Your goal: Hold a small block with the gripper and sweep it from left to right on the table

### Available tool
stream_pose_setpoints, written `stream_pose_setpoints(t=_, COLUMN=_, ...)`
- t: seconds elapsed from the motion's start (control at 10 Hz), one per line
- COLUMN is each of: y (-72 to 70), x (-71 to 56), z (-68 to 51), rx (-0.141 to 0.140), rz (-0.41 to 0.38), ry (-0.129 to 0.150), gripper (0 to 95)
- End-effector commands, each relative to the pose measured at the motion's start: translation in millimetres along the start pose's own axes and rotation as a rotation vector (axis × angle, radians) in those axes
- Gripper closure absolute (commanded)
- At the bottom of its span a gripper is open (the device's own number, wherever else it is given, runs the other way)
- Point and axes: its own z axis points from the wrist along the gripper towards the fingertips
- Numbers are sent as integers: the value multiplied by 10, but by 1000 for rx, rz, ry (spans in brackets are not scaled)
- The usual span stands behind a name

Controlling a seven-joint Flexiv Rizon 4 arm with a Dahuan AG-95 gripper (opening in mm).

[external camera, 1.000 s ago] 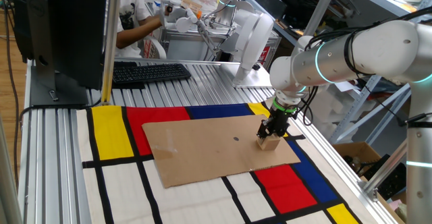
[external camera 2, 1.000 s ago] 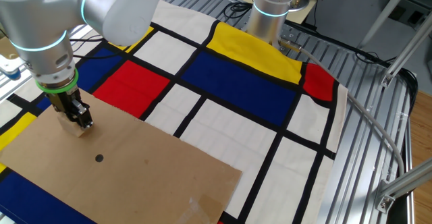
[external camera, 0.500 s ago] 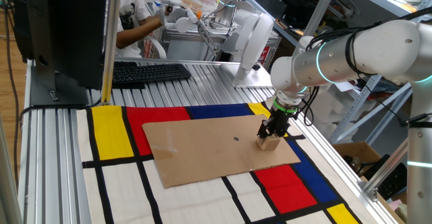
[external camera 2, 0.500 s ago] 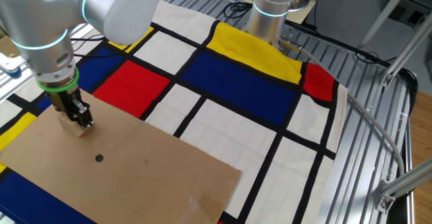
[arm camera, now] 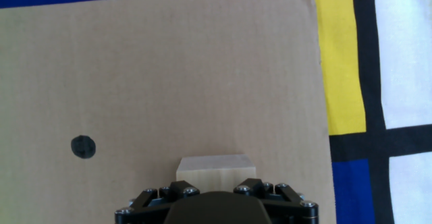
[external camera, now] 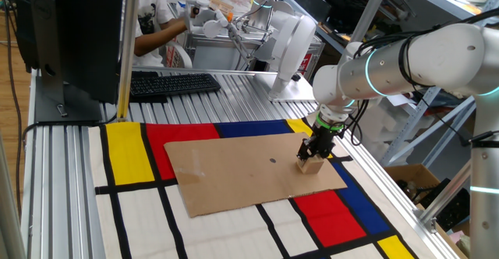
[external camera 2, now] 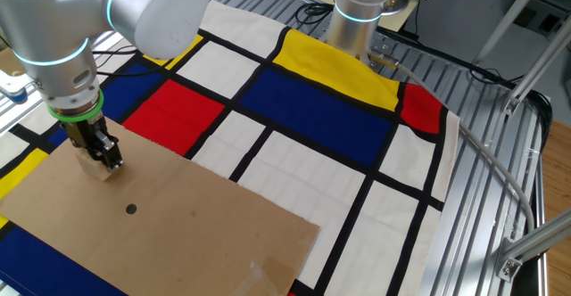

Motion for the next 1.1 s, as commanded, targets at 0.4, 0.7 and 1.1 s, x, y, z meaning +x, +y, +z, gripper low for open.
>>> stream_pose_setpoints(t=0.4, y=2, x=4, z=-1, rx=-2, rz=0, ry=-3, gripper=950)
stream_pose_setpoints(t=0.7, y=1, x=4, z=-2, rx=-5, rz=-1, ry=-8, gripper=950)
stream_pose_setpoints(t=1.1, y=-5, x=7, z=-32, rx=-4, rz=-5, ry=-10, gripper=950)
